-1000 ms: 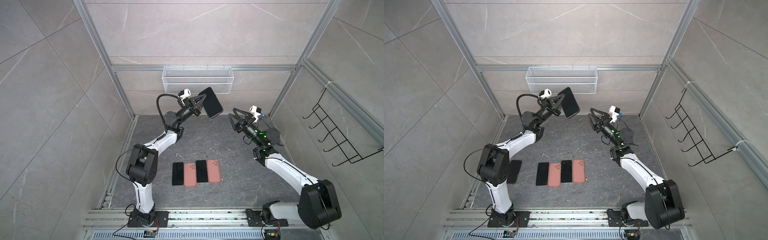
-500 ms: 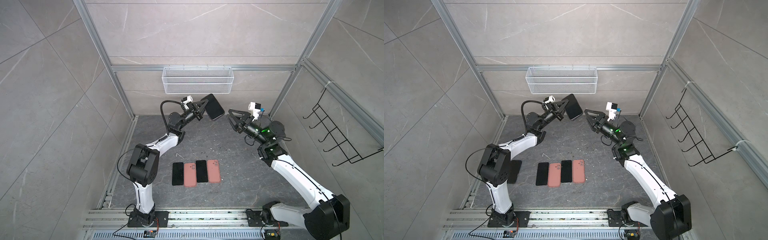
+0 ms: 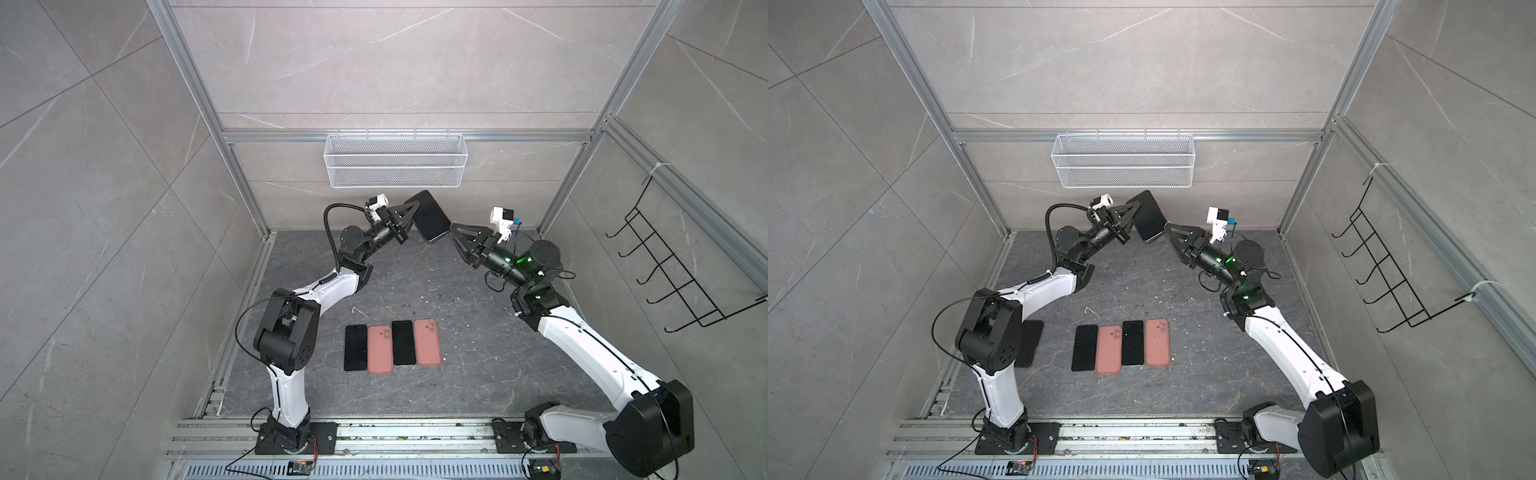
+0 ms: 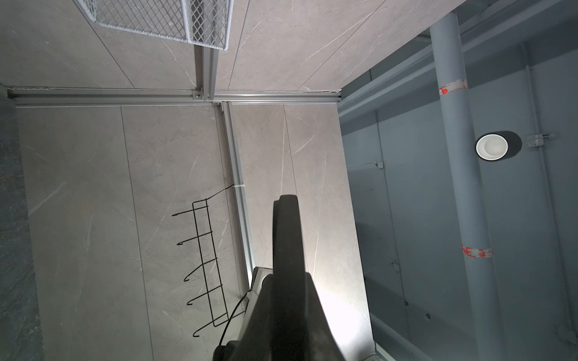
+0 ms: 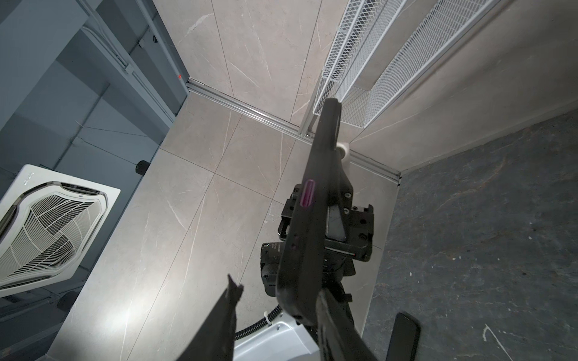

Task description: Take the phone out of the phone case

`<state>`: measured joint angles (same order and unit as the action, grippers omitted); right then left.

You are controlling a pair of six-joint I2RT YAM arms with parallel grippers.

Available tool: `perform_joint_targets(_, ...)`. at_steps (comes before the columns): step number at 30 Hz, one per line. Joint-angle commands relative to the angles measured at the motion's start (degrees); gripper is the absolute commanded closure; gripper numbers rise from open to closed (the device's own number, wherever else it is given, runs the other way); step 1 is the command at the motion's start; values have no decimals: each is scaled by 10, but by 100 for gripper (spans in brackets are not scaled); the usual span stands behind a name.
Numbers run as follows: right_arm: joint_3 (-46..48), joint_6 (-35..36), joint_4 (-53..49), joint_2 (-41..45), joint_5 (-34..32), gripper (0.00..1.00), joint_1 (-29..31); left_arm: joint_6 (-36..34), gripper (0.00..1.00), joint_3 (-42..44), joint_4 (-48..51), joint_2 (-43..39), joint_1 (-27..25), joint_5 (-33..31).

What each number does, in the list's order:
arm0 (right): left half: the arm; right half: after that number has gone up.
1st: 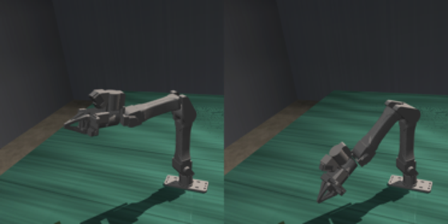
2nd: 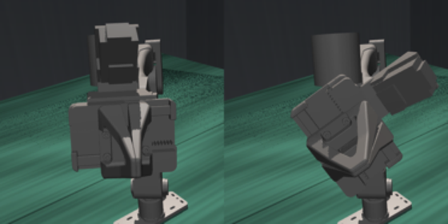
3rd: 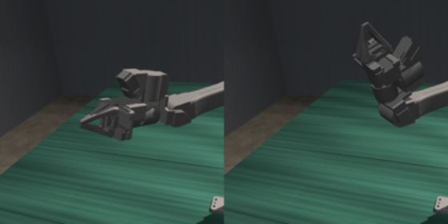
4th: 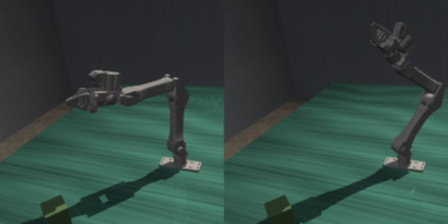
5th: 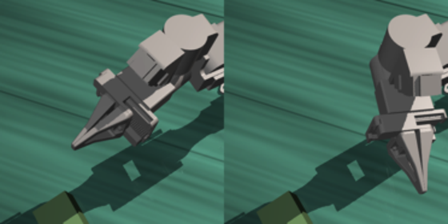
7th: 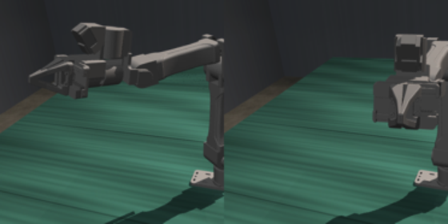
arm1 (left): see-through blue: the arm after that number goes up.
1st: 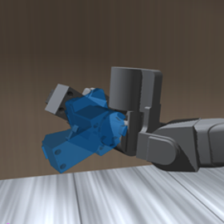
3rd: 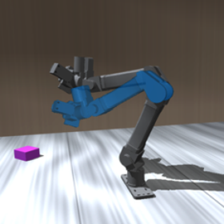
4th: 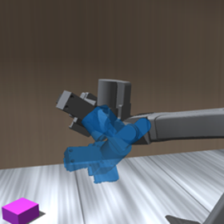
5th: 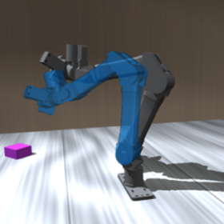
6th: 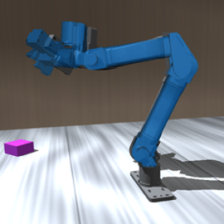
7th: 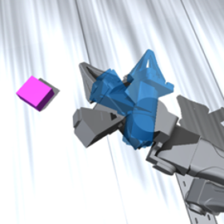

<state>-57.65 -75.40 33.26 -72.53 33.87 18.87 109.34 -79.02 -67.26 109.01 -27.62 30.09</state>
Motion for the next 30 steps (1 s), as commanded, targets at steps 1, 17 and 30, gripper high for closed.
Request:
perform_joint_targets(1,-8,-1,35,-8,5,59,5,-5,100,-8,-45,-45,-3,-10)
perform_joint_targets(17,4,-23,95,-34,-2,83,6,14,100,-7,-64,-36,-6,-14)
perform_joint_targets(30,16,-146,320,-75,-86,86,6,61,100,-5,-129,-20,-24,-88)
